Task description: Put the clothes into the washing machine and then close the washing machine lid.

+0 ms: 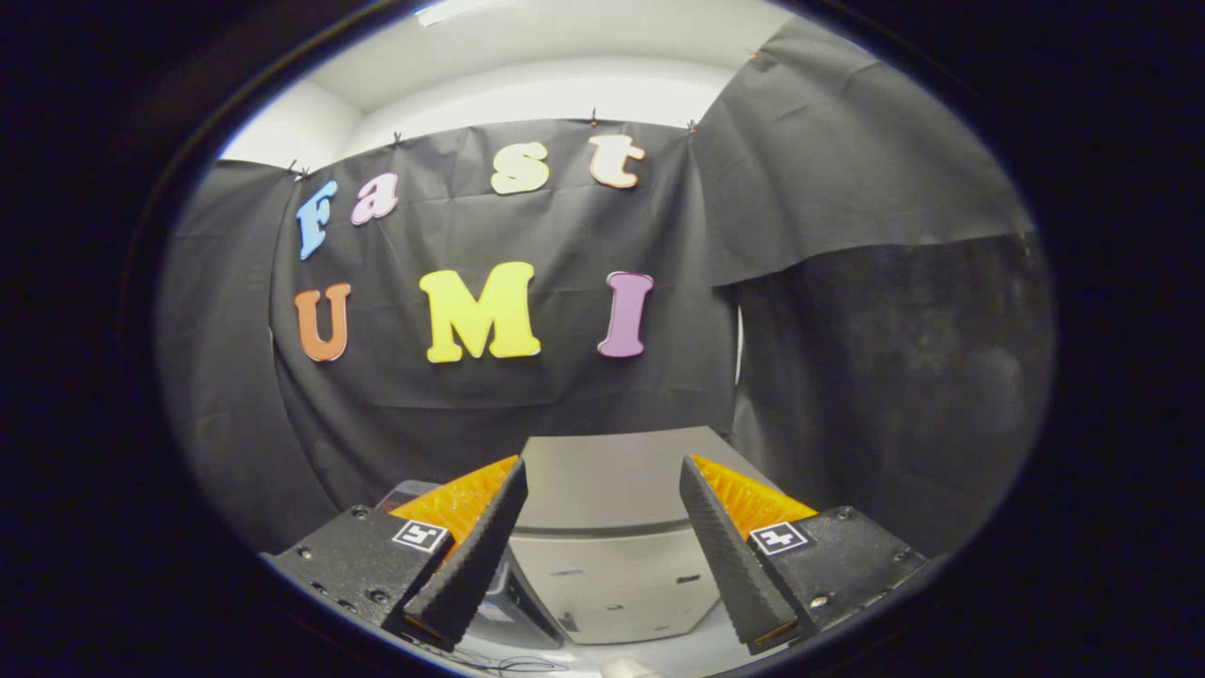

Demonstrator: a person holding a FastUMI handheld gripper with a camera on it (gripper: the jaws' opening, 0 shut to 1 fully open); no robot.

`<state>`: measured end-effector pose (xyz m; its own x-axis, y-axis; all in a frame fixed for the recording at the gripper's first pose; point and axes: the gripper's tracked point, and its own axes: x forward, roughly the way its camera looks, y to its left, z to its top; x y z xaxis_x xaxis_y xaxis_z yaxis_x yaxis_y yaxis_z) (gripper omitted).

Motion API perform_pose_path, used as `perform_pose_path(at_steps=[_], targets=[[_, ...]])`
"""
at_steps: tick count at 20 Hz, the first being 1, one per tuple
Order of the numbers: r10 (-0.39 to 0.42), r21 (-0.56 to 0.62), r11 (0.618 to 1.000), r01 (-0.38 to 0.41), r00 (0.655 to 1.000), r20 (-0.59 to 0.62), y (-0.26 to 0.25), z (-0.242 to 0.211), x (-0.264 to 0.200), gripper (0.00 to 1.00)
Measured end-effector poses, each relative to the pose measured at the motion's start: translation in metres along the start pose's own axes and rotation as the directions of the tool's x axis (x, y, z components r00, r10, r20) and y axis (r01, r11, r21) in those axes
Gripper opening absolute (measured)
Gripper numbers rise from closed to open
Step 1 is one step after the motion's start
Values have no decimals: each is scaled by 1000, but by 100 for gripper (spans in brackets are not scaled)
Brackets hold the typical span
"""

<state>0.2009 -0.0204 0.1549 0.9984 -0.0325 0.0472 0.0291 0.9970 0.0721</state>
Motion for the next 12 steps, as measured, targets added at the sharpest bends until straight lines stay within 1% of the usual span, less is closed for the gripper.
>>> perform_pose_path(at_steps=[3,5,7,10,12], targets=[[-9,0,1000,9,1000,-20,-48,-33,-30,100],[3,13,1000,-2,999,-45,-70,-61,-52,100],[-7,4,1000,8,997,-73,-92,-89,-76,100],[-6,-28,1000,3,994,-110,-112,-124,-105,100],[-11,-26,1000,8,993,-115,-122,-137,-119,100]])
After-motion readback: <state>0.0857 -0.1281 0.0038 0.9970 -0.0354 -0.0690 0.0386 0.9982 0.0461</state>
